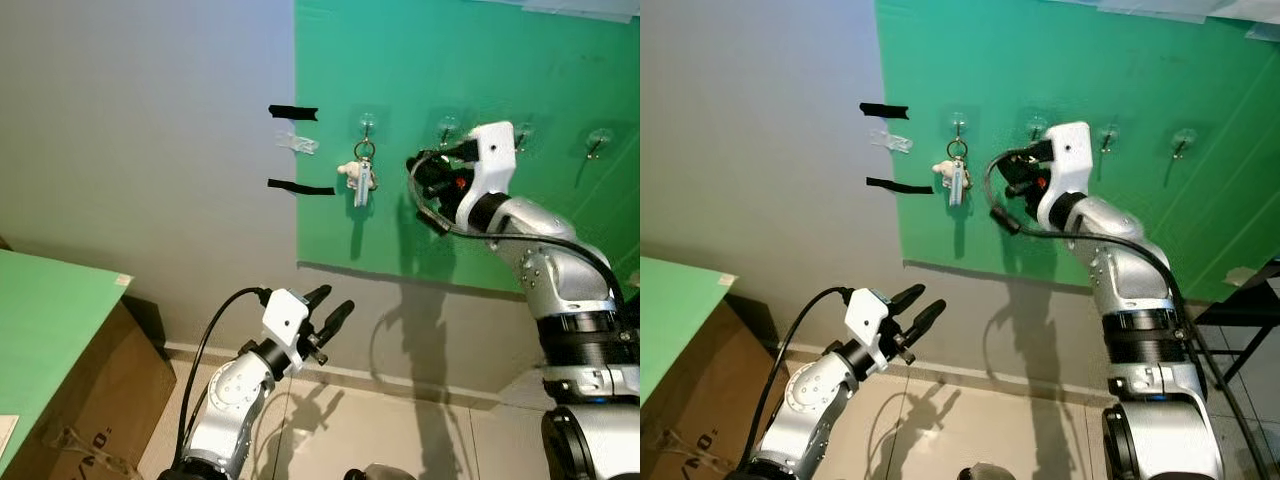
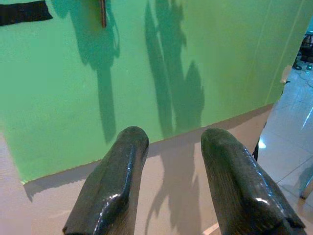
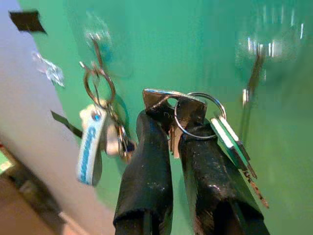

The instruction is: Hang keys on a hook

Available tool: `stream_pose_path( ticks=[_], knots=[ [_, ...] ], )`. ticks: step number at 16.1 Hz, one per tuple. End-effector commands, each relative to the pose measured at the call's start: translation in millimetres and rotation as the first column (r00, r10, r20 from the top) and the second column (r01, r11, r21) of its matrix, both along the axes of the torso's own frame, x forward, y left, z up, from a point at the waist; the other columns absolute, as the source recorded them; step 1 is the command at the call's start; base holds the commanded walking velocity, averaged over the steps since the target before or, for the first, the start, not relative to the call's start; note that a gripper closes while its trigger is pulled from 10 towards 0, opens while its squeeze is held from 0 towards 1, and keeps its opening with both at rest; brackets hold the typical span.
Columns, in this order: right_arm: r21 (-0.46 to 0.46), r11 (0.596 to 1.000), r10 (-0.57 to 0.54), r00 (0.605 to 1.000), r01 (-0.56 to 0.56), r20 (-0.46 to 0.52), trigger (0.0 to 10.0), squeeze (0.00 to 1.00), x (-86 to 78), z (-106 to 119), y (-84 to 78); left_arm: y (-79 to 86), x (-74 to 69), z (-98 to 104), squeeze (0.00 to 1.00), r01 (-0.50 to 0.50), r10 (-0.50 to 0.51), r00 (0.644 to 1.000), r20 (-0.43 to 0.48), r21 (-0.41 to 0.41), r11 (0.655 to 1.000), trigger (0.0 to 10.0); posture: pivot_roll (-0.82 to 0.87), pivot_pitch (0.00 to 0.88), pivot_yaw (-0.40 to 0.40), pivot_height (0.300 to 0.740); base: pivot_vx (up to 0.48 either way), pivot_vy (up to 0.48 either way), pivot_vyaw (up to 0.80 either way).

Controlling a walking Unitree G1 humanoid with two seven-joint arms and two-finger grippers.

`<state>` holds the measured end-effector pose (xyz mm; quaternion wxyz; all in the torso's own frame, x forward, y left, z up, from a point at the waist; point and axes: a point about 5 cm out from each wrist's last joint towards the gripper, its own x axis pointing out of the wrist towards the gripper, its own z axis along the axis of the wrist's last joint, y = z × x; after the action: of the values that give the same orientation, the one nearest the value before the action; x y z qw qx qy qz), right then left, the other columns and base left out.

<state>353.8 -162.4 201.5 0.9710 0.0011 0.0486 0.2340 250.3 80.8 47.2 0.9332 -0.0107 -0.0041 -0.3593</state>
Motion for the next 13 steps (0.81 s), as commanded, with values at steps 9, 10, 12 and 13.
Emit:
stream_pose_path(
  ticks=[9,10,12,13],
  knots=[
    [-0.042,0.997,-0.063,0.994,0.067,0.086,0.0,0.0,2.7,14.5,-8.5,-2.4,0.3,-0.6,0.0,0.023,-0.023,1.0,0.004,0.019,1.0,10.0,-0.14,0.005,-0.042,0.736,0.0,0.0,0.0],
    [-0.036,0.997,-0.066,0.995,0.069,0.077,0.0,0.0,4.0,12.9,-8.4,-2.1,0.3,-0.8,0.0,0.021,-0.021,1.0,0.003,0.02,1.0,10.0,-0.14,0.006,-0.043,0.736,0.0,0.0,0.0],
    [-0.009,0.998,-0.056,0.997,0.057,0.058,0.0,0.0,5.4,10.5,-5.8,-1.6,-0.5,-1.4,0.0,0.018,-0.018,1.0,0.003,0.023,1.0,10.0,-0.13,0.006,-0.044,0.736,0.0,0.0,0.0],
    [0.007,0.998,-0.058,0.997,0.057,0.053,0.0,0.0,6.0,10.6,-5.6,-1.4,-0.5,-1.4,0.0,0.017,-0.018,1.0,0.003,0.023,1.0,10.0,-0.13,0.006,-0.044,0.736,0.0,0.0,0.0]
  ],
)
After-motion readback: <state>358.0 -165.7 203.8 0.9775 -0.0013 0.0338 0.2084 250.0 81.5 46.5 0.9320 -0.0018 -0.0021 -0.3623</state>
